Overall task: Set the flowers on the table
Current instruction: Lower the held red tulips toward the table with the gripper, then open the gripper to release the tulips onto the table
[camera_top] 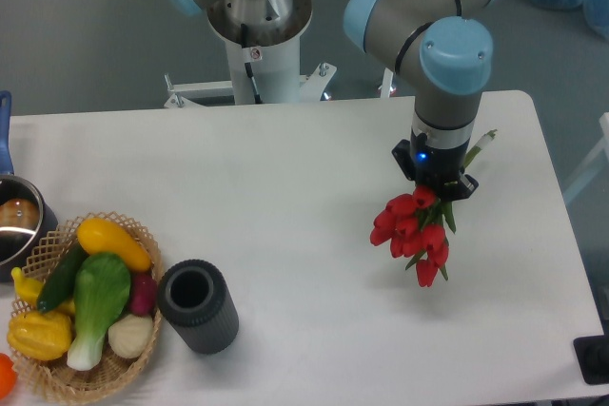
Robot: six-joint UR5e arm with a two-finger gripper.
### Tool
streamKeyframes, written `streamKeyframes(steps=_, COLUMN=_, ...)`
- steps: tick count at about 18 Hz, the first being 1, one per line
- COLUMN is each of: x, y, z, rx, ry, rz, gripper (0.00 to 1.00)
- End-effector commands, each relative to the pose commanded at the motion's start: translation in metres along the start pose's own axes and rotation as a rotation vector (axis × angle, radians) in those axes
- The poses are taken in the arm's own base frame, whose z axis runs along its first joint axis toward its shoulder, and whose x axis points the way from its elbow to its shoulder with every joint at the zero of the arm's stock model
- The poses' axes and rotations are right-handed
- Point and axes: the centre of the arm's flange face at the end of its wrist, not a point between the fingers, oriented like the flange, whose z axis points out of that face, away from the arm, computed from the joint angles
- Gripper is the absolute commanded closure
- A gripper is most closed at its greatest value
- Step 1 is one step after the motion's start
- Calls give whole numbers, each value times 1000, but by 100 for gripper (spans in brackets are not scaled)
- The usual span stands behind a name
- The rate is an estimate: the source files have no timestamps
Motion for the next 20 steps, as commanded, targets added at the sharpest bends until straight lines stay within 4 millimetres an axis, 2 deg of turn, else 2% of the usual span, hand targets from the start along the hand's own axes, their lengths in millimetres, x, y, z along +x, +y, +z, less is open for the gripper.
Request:
streamKeyframes(steps=3, x=-5, y=-6, z=22, rx=2, ry=18, rz=-46, gripper=100)
streamKeyframes(steps=4, x=-4, y=-17, z=25, rx=8, ry=0, rz=-49, gripper=99)
streamKeyframes(steps=6, x=-5, y=-29, z=30, rx=18, ry=-12, rz=-65, gripper=92)
streamKeyframes(steps=10, x=-7, y=-47, z=33, rx=93, ry=7, rz=-134, gripper=65)
streamKeyframes(steps=11, x=-8, y=-49, z=31, rx=120, ry=13, rz=-145, gripper=50)
streamKeyframes(steps=15, x=-10, y=-49, z=28, rx=181, ry=24, rz=-149, gripper=6)
streamKeyframes(steps=16, x=-11, y=-45, z=26, rx=182, ry=20, rz=-155, gripper=0)
streamKeyframes(steps=20, x=-21, y=-26, z=21, rx=185, ry=-7, rz=-168, gripper=0)
